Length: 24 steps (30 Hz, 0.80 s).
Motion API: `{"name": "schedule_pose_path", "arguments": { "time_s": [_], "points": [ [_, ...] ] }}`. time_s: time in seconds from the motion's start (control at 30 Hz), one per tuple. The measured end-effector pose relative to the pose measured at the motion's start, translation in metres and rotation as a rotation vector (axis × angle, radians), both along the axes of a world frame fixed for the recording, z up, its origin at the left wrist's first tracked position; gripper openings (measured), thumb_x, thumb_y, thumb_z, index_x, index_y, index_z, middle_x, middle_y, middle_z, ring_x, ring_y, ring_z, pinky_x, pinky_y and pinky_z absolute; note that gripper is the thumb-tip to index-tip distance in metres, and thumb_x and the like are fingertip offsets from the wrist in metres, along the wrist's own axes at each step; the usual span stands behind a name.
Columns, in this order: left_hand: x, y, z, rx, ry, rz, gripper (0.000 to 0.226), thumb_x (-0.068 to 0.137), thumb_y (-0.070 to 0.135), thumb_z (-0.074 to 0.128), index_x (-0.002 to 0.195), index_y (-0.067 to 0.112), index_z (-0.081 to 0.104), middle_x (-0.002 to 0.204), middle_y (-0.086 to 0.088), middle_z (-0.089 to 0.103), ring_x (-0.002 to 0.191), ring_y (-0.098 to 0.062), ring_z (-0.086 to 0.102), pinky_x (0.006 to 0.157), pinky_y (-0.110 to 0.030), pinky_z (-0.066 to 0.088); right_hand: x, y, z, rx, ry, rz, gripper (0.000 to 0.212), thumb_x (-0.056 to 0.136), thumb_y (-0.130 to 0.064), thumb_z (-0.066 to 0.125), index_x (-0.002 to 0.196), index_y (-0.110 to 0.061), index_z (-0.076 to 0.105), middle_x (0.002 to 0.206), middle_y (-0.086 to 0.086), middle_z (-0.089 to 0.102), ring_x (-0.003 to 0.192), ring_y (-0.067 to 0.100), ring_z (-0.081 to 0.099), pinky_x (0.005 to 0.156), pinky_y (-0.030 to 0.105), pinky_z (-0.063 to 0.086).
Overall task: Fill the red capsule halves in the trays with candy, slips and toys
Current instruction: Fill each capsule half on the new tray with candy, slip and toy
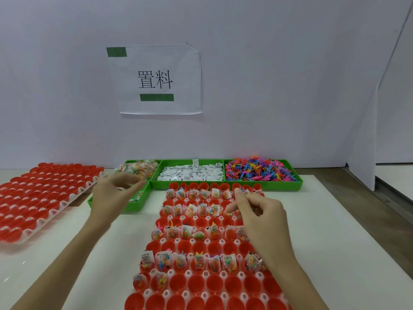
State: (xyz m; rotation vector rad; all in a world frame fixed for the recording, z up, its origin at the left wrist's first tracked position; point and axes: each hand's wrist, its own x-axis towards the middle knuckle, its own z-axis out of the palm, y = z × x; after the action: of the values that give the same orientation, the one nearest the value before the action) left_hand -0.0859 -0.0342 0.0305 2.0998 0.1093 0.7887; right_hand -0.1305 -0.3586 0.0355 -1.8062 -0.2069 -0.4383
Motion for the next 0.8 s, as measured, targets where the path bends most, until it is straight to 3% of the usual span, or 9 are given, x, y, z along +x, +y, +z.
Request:
{"name": "schedule_pose_path", "arguments": {
  "time_s": [0.07,0.13,0.2,0.27,0.4,0.6,0.67,0.73,0.8],
  "points": [
    [-0.014,-0.026,0.000,-0.348,0.030,-0.198,0.015,0.075,0.029,0.087,0.087,0.024,0.080,0.087,0.001,0.078,0.077,-0.010,0.071,0.068,-0.020,0.053,0.001,0.000,-0.001,0.010,0.015,0.000,0.040,0.100,-0.041,0.057,0.069,-0.025,0.077,0.056,-0.014,0.064,0.045,0.004,0.051,0.065,0.031,0.054],
    [-0.024,-0.043,-0.005,-0.410,0.054,-0.305,0.022,0.073,0.033,0.087,0.086,0.019,0.076,0.089,-0.006,0.076,0.081,-0.014,0.070,0.068,-0.022,0.055,0.001,-0.001,-0.001,0.012,0.014,0.003,0.041,0.099,-0.045,0.057,0.069,-0.027,0.077,0.062,-0.011,0.069,0.045,0.005,0.050,0.074,0.027,0.056],
    [-0.033,-0.055,-0.006,-0.425,0.080,-0.367,0.026,0.073,0.032,0.088,0.083,0.015,0.072,0.088,-0.013,0.074,0.079,-0.018,0.069,0.068,-0.022,0.056,0.001,-0.002,-0.002,0.003,-0.014,0.000,0.042,0.098,-0.046,0.055,0.067,-0.027,0.076,0.059,-0.010,0.068,0.043,0.007,0.048,0.071,0.009,0.048],
    [-0.037,-0.060,-0.009,-0.378,0.085,-0.390,0.023,0.074,0.029,0.088,0.082,0.016,0.072,0.083,-0.010,0.074,0.075,-0.017,0.069,0.069,-0.019,0.056,0.001,-0.004,-0.001,-0.012,-0.035,-0.014,0.041,0.099,-0.043,0.055,0.067,-0.027,0.075,0.056,-0.009,0.066,0.047,0.008,0.052,0.068,0.009,0.047],
    [-0.046,-0.059,-0.009,-0.220,0.045,-0.437,0.019,0.077,0.028,0.086,0.093,0.032,0.078,0.081,-0.004,0.075,0.075,-0.018,0.071,0.071,-0.022,0.057,0.006,-0.004,0.004,-0.118,-0.063,-0.060,0.034,0.099,-0.042,0.057,0.072,-0.030,0.075,0.077,-0.017,0.072,0.081,0.000,0.067,0.073,0.008,0.047],
    [-0.046,-0.055,-0.014,-0.154,0.024,-0.486,0.022,0.079,0.034,0.084,0.100,0.030,0.078,0.083,-0.005,0.070,0.068,-0.031,0.056,0.063,-0.029,0.050,0.065,0.013,0.025,-0.501,-0.053,-0.016,0.012,0.097,-0.028,0.066,0.090,-0.025,0.075,0.078,-0.018,0.070,0.074,-0.005,0.064,0.068,0.000,0.044],
    [-0.045,-0.053,-0.015,-0.143,0.010,-0.502,0.023,0.080,0.034,0.083,0.101,0.027,0.076,0.083,-0.004,0.068,0.064,-0.024,0.052,0.062,-0.025,0.048,0.101,0.025,0.030,-0.638,-0.078,-0.005,0.013,0.098,-0.023,0.065,0.099,-0.018,0.077,0.088,-0.009,0.074,0.075,-0.002,0.064,0.074,0.008,0.050],
    [-0.045,-0.050,-0.016,-0.137,-0.008,-0.505,0.023,0.081,0.034,0.083,0.101,0.025,0.075,0.078,0.001,0.065,0.061,-0.012,0.049,0.062,-0.020,0.046,0.138,0.037,0.031,-0.777,-0.035,0.019,0.016,0.099,-0.020,0.064,0.105,-0.012,0.077,0.098,0.002,0.077,0.086,0.013,0.069,0.087,0.032,0.058],
    [-0.044,-0.048,-0.016,-0.134,-0.026,-0.495,0.023,0.080,0.034,0.083,0.099,0.025,0.075,0.072,0.006,0.061,0.059,-0.008,0.046,0.061,-0.019,0.044,0.168,0.045,0.028,-0.873,0.017,0.040,0.017,0.099,-0.017,0.065,0.107,-0.009,0.078,0.106,0.008,0.076,0.096,0.020,0.070,0.093,0.040,0.056]
  ]
}}
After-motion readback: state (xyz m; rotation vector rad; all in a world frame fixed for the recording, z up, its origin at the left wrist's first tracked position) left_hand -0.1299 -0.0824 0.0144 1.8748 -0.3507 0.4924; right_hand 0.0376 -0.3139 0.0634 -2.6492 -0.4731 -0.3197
